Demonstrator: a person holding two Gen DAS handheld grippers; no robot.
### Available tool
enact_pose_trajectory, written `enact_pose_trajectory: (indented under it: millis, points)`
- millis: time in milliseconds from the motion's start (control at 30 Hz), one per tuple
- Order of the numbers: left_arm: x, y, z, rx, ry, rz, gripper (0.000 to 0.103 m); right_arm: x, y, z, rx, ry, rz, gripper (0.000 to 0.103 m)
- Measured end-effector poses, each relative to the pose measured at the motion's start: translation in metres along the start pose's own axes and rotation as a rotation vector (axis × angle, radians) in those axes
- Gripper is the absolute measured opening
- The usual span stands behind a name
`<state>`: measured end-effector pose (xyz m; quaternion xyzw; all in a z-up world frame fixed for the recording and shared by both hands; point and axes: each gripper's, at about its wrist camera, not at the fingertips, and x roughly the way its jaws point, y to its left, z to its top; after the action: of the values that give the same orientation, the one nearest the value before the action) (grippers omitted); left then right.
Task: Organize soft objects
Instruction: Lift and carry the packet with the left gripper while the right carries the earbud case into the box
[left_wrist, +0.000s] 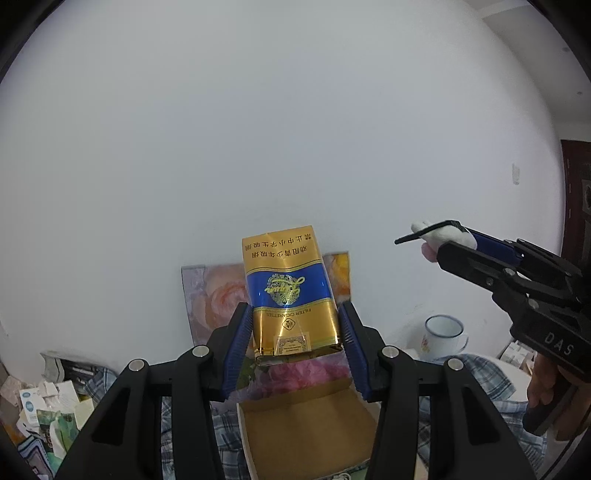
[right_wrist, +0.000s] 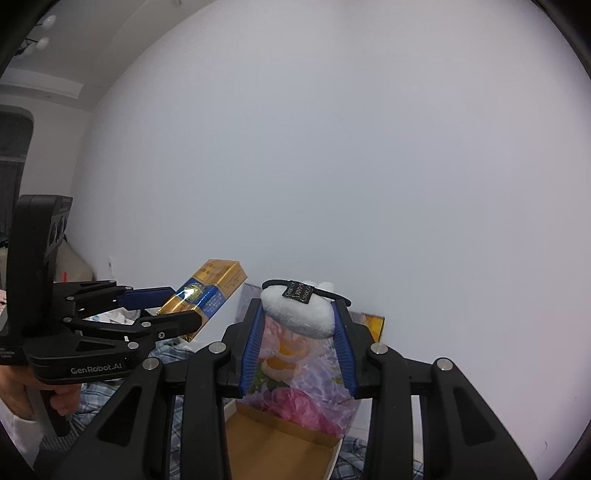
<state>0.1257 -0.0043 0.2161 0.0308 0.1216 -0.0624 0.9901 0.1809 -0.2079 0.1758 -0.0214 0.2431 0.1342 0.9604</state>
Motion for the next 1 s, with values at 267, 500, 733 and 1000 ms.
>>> enact_pose_trajectory:
  millis: [267, 500, 733, 1000]
  points:
    - [0.044, 0.009, -0.032, -0.029, 0.107, 0.008, 0.05, 0.052, -0.007, -0.038, 0.011, 0.127, -0.018, 0.036]
    - [0.073, 0.006, -0.064, 0.029, 0.185, 0.003, 0.05, 0.086, -0.008, -0.072, 0.038, 0.202, -0.009, 0.036]
    - [0.104, 0.014, -0.093, -0.007, 0.284, -0.028, 0.05, 0.102, -0.028, -0.1, 0.065, 0.269, -0.01, 0.036]
    - [0.138, 0.018, -0.128, -0.023, 0.389, -0.03, 0.05, 0.127, -0.036, -0.134, 0.093, 0.358, -0.013, 0.036]
